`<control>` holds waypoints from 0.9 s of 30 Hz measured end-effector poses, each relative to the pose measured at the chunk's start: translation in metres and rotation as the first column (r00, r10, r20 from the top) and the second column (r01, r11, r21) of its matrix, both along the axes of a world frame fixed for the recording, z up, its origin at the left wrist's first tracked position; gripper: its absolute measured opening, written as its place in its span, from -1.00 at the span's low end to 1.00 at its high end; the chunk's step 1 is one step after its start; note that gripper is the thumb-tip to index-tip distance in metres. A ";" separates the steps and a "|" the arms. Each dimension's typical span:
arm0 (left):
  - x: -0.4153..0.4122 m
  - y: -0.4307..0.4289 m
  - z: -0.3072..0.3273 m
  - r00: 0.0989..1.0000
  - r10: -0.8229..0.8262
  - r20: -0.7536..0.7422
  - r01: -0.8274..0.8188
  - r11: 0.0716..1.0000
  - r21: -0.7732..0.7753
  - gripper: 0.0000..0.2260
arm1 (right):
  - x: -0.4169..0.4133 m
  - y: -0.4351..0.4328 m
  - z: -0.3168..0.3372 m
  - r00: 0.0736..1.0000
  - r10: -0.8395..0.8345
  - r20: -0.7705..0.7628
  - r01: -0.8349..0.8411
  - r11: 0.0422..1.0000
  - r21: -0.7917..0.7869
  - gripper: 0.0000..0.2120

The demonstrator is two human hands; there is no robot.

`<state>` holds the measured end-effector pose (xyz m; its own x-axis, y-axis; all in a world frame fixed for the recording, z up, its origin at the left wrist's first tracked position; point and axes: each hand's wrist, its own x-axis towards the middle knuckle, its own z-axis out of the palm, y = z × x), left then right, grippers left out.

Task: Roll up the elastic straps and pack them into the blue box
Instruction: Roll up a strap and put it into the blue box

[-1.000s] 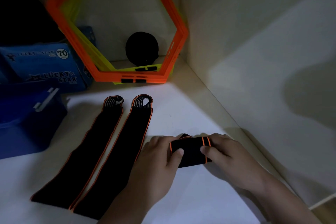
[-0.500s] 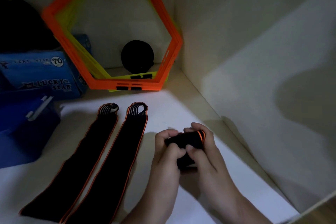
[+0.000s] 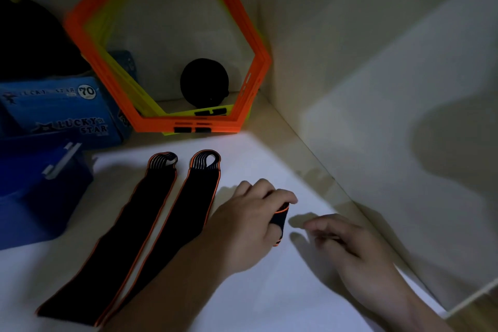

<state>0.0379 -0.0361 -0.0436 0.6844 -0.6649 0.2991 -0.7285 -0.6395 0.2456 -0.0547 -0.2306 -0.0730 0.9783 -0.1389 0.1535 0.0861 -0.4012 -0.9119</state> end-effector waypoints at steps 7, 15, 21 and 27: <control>-0.003 0.007 -0.007 0.996 0.032 -0.087 -0.038 0.997 -0.073 -0.57 | -0.002 0.000 -0.001 0.999 0.019 -0.040 -0.017 0.999 0.046 -0.64; -0.048 0.000 0.014 0.614 -0.324 -0.720 -0.577 0.439 -0.689 -0.68 | -0.004 0.027 0.022 0.988 0.003 0.157 -0.059 0.935 0.350 -0.74; -0.072 -0.004 0.013 0.553 -0.474 -0.685 -0.665 0.245 -0.706 -0.66 | -0.009 0.031 0.030 0.970 0.016 0.243 -0.112 0.915 0.386 -0.77; -0.094 -0.017 0.029 0.669 -0.349 -0.657 -0.571 0.324 -0.754 -0.64 | -0.017 0.028 0.035 0.969 0.017 0.246 -0.129 0.885 0.448 -0.79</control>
